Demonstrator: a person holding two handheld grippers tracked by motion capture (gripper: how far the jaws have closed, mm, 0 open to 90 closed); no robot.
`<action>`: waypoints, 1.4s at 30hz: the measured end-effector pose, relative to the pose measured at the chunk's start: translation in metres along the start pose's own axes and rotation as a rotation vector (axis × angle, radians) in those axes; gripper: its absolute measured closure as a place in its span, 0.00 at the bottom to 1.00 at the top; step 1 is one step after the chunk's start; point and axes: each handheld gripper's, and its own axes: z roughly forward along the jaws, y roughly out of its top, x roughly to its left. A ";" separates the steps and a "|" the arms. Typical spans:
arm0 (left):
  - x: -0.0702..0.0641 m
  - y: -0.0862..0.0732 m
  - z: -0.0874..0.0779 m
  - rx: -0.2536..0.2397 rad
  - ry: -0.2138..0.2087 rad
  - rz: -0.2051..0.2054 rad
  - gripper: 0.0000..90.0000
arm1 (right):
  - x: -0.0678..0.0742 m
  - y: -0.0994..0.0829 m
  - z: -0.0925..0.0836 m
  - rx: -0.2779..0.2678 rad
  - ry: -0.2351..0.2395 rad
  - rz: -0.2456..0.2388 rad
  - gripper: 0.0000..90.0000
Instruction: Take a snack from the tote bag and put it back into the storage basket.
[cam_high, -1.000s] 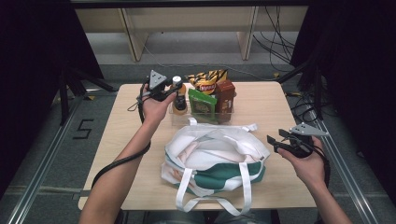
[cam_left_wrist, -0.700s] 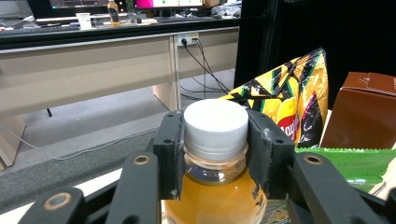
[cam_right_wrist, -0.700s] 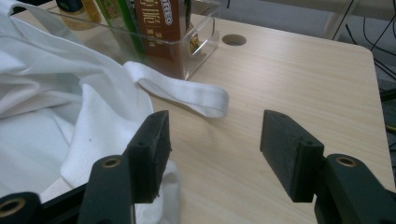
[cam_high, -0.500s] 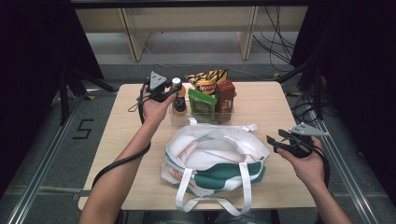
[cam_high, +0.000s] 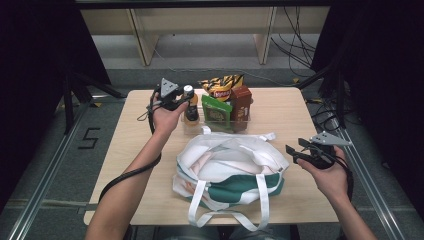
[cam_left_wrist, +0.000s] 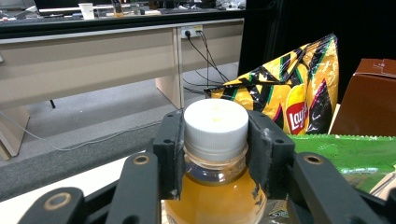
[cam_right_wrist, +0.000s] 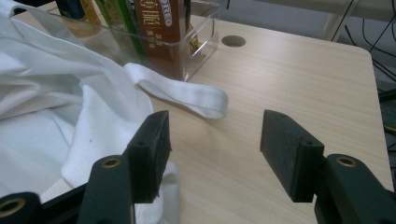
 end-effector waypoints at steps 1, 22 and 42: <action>0.000 0.000 0.000 0.002 0.001 -0.003 0.66 | 0.000 0.000 0.000 0.001 0.001 0.000 0.48; 0.003 -0.010 0.004 0.050 0.013 -0.024 0.65 | -0.002 0.000 0.001 -0.012 -0.004 -0.027 0.48; 0.005 -0.017 0.006 0.084 0.022 -0.041 0.65 | 0.001 0.000 0.000 0.002 0.000 0.005 0.48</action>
